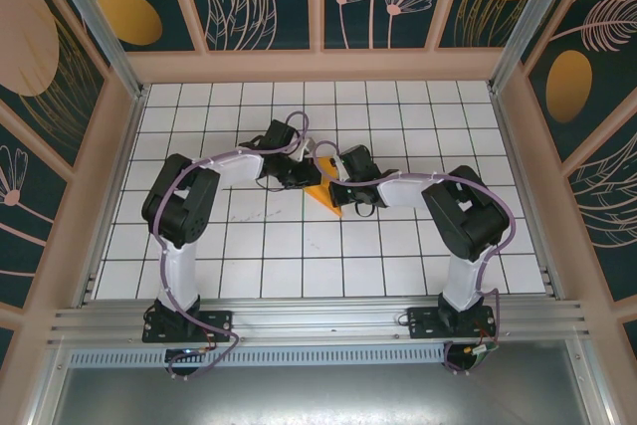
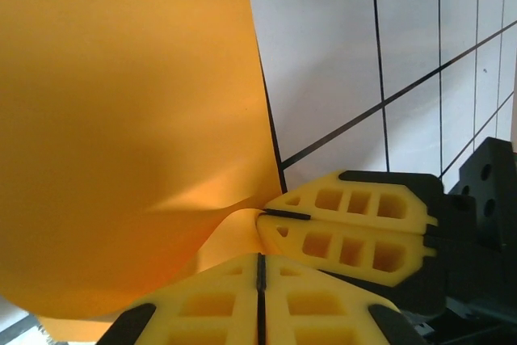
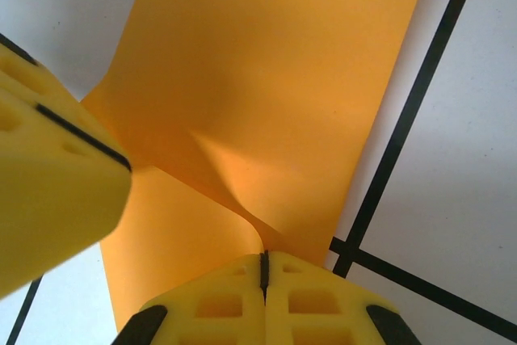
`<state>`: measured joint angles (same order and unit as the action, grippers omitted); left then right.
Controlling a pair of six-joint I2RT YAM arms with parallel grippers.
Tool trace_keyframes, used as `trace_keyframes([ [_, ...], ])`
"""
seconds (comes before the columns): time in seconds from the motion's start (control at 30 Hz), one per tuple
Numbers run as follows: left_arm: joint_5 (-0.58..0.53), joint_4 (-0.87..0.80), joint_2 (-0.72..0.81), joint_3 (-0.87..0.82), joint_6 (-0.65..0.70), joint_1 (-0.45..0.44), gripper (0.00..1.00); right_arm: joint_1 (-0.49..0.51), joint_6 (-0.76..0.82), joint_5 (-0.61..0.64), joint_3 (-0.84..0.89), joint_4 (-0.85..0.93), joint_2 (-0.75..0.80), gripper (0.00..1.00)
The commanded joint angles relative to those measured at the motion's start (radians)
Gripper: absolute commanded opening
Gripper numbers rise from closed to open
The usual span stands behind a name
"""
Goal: Fold a paper plane with a square sheet of paper (fold left side to right side)
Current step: Third fold the triangle at the center of the table.
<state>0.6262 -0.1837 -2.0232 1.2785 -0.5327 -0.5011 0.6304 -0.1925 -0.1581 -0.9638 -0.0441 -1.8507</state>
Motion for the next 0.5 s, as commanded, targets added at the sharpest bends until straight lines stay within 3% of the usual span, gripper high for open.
trace_keyframes([
  [0.0, -0.004, 0.001, -0.032, -0.001, -0.006, -0.008, 0.11, 0.018, 0.012, -0.014, -0.013, 0.072, -0.044, 0.00],
  [0.47, -0.079, -0.046, -0.039, -0.058, 0.025, -0.012, 0.11, 0.018, 0.016, -0.009, -0.014, 0.078, -0.044, 0.00],
])
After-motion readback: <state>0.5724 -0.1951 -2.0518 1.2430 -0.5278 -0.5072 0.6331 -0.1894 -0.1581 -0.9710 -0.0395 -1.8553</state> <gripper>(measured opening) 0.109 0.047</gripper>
